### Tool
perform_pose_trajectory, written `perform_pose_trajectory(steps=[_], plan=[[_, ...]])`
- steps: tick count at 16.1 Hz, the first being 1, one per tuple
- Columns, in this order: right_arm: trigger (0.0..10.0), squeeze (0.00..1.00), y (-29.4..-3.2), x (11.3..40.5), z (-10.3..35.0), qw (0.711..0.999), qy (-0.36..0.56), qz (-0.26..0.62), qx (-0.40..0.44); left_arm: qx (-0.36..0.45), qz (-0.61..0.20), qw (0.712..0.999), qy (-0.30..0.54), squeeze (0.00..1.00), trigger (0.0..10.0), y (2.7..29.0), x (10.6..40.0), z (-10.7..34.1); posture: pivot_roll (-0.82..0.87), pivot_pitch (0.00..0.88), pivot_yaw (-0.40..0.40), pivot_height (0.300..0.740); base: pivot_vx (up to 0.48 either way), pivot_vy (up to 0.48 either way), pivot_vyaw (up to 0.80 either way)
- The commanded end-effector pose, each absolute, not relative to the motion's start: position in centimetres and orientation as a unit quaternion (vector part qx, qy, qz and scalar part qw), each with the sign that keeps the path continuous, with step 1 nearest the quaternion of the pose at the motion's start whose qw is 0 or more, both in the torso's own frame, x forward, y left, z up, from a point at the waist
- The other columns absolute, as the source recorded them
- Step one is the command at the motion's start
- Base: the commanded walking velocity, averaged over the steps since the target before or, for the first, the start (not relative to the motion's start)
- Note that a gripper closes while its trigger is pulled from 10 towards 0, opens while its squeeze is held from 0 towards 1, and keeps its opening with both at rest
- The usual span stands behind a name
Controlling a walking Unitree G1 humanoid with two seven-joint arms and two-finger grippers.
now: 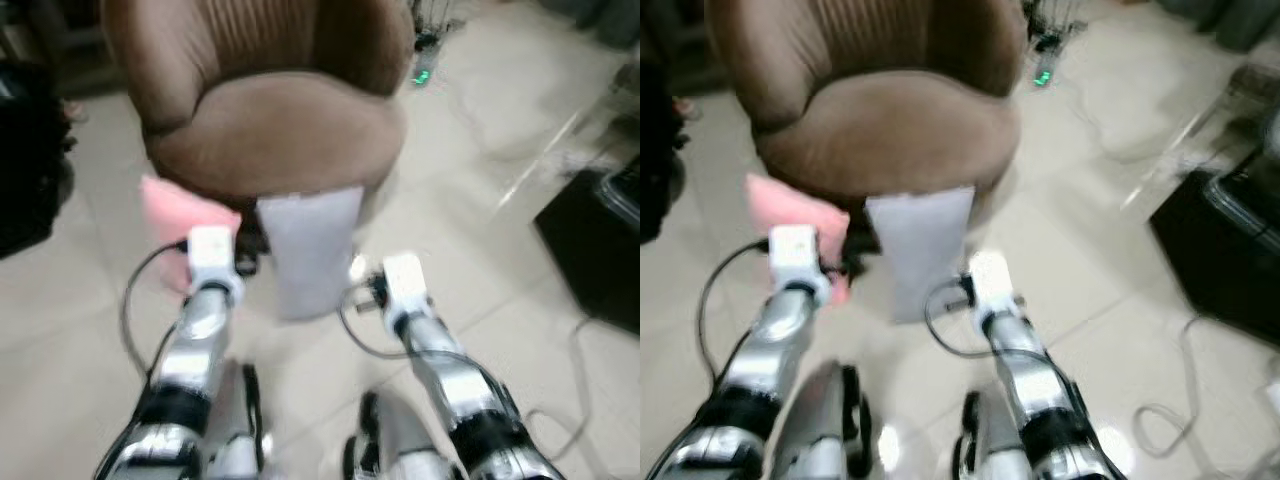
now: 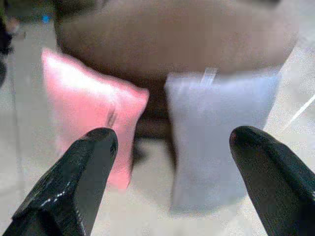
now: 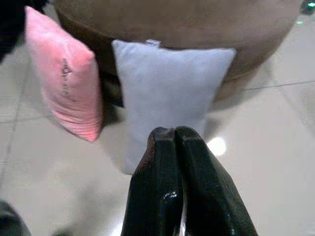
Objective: Move the pillow to the sofa from floor
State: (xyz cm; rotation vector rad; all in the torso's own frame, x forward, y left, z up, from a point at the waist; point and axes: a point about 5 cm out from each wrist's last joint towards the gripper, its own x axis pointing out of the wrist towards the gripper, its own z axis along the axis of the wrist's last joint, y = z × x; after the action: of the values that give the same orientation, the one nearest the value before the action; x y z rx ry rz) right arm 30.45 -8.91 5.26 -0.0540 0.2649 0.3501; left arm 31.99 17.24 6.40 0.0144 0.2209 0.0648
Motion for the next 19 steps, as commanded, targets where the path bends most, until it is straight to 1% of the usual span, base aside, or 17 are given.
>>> perform_pose_trajectory(steps=[1, 3, 8, 9, 10, 11, 19], plan=[[10.0, 0.0, -8.92, 29.92, 4.6, 0.973, 0.144, 0.177, -0.03, 0.012, 0.027, 0.993, 0.116, 0.0, 10.0, 16.83, 32.1, 6.36, -0.09, 0.205, -0.086, 0.57, 0.0, 0.0, 0.0], [10.0, 0.0, -9.15, 30.04, 4.37, 0.974, 0.154, 0.162, -0.032, 0.009, 0.027, 0.993, 0.115, 0.0, 10.0, 16.79, 32.11, 6.37, -0.09, 0.202, -0.088, 0.57, 0.0, 0.0, 0.0], [10.0, 0.0, -9.2, 30.12, 4.37, 0.973, 0.154, 0.166, -0.045, 0.012, 0.027, 0.993, 0.115, 0.0, 10.0, 16.88, 32.14, 6.43, -0.08, 0.189, -0.089, 0.57, 0.0, 0.0, 0.0], [10.0, 0.0, -8.96, 30.03, 4.44, 0.972, 0.151, 0.173, -0.043, 0.011, 0.028, 0.993, 0.115, 0.0, 10.0, 16.95, 32.17, 6.46, -0.08, 0.189, -0.088, 0.56, 0.0, 0.0, 0.0], [10.0, 0.0, -8.82, 30.0, 4.52, 0.972, 0.147, 0.177, -0.042, 0.011, 0.029, 0.993, 0.115, 0.0, 10.0, 16.99, 32.19, 6.48, -0.08, 0.188, -0.089, 0.56, 0.0, 0.0, 0.0], [10.0, 0.0, -8.75, 29.99, 4.54, 0.974, 0.148, 0.171, -0.027, 0.011, 0.028, 0.993, 0.114, 0.0, 10.0, 16.97, 32.18, 6.49, -0.08, 0.19, -0.087, 0.56, 0.0, 0.0, 0.0], [10.0, 0.0, -8.9, 29.92, 4.4, 0.974, 0.15, 0.168, -0.034, 0.018, 0.01, 0.994, 0.111, 0.0, 10.0, 16.7, 32.06, 6.5, -0.08, 0.201, -0.086, 0.56, 0.0, 0.0, 0.0]])
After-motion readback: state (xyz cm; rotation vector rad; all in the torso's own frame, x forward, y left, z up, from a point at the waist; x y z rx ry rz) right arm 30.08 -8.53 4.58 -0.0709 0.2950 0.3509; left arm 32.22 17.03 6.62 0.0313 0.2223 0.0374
